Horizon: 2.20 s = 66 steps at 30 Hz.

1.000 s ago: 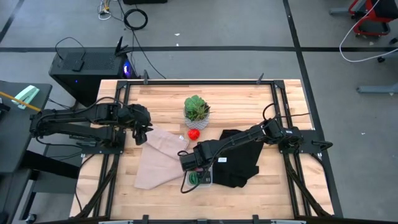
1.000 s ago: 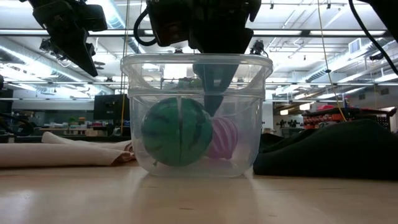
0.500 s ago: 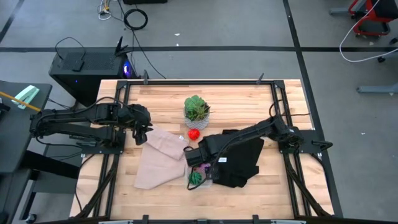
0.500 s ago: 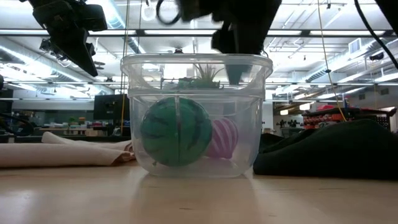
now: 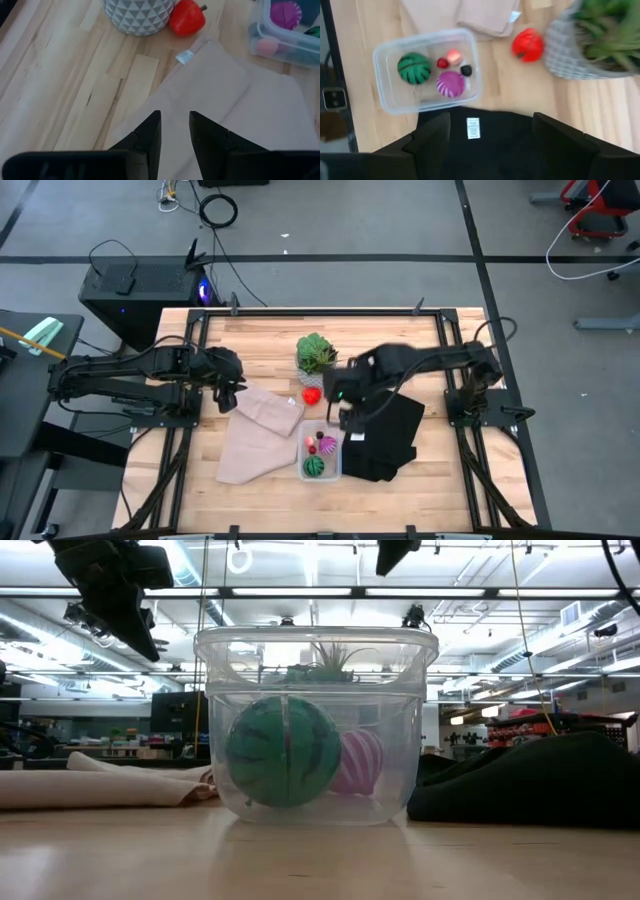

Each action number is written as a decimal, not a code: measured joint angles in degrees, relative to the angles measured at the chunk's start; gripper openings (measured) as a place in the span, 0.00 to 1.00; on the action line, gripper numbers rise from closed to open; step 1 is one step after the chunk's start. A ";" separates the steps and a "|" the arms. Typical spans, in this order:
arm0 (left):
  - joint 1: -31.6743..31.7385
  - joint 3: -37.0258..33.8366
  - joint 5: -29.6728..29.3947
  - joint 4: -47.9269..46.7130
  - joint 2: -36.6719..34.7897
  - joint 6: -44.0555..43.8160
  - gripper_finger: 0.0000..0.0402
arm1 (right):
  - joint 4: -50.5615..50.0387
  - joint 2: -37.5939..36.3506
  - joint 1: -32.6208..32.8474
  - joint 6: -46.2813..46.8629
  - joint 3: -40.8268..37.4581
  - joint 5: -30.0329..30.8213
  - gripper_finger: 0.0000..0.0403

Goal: Pick and placing Produce into tupperware
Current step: Put the red apple into the transparent container

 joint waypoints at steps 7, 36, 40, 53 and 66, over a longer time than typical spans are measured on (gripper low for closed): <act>0.00 0.00 0.00 3.57 0.00 -0.02 0.27 | -0.20 -4.79 -4.05 -2.00 0.00 0.56 0.69; 0.07 0.00 -1.11 11.04 0.02 -0.04 0.27 | 80.47 -36.27 -15.63 3.99 -48.76 3.44 0.52; 0.07 0.00 -1.14 11.04 0.02 0.03 0.27 | 82.47 -45.53 -15.61 8.96 -61.91 5.18 0.50; 0.07 0.00 -2.84 11.81 0.02 0.61 0.27 | 87.94 -74.59 -15.61 15.89 -90.07 7.31 0.29; 0.02 0.00 -2.88 15.94 0.02 9.35 0.27 | 84.93 -82.86 -15.39 8.55 -100.83 -6.77 0.01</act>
